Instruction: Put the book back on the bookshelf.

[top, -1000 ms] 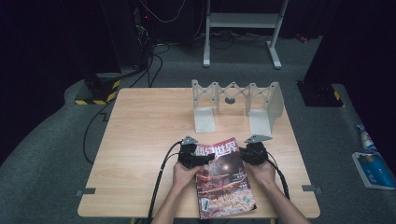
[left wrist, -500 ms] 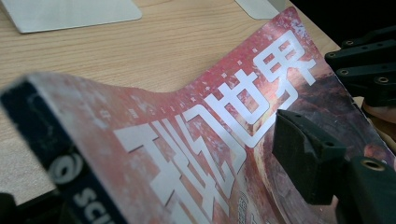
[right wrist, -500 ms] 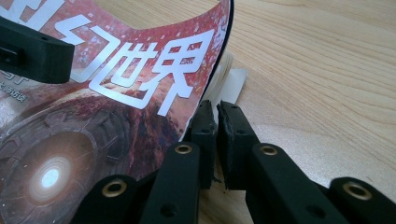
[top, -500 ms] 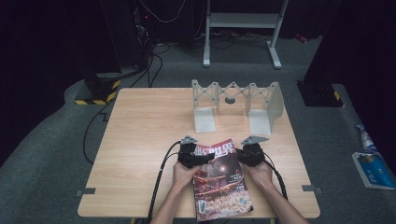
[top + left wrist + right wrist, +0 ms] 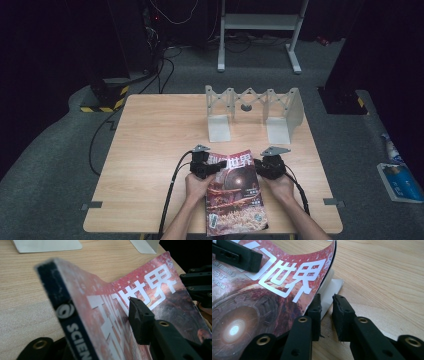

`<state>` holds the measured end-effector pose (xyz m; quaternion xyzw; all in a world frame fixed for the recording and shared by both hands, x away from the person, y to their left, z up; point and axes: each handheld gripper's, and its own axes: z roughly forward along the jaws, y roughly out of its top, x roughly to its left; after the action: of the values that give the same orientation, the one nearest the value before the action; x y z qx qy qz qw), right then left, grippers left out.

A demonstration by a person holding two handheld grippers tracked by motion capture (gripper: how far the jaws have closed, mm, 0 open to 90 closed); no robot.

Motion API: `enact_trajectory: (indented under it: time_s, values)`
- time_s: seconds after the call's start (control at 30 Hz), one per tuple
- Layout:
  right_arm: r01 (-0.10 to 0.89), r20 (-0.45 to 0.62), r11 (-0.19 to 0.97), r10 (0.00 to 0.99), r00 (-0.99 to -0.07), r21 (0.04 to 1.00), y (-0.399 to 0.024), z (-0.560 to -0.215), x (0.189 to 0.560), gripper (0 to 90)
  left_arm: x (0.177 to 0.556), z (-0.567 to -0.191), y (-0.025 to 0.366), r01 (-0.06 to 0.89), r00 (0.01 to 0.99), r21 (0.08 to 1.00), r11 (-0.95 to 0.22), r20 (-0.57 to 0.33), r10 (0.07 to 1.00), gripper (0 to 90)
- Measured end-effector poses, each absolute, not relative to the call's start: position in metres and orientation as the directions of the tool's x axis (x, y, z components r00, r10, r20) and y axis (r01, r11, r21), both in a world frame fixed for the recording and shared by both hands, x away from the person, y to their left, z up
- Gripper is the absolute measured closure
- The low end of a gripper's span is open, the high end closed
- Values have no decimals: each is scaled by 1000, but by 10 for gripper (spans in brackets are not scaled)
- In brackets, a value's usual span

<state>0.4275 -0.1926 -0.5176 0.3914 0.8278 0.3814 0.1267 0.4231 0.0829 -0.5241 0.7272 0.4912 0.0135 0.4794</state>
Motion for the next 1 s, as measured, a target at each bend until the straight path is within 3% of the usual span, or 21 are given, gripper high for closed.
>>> enact_trajectory:
  time_s: [0.23, 0.37, 1.0]
  values:
    - [542, 85, 391, 749, -657, 744, -206, -519, 423, 610, 421, -517, 86, 700, 517, 713, -35, -473, 713, 756]
    - [515, 27, 393, 775, -631, 762, -217, -522, 417, 532, 420, -515, 86, 698, 519, 715, -29, -477, 709, 772]
    - [489, -24, 360, 823, -568, 794, -255, -533, 409, 391, 419, -497, 80, 675, 569, 736, -50, -477, 670, 797]
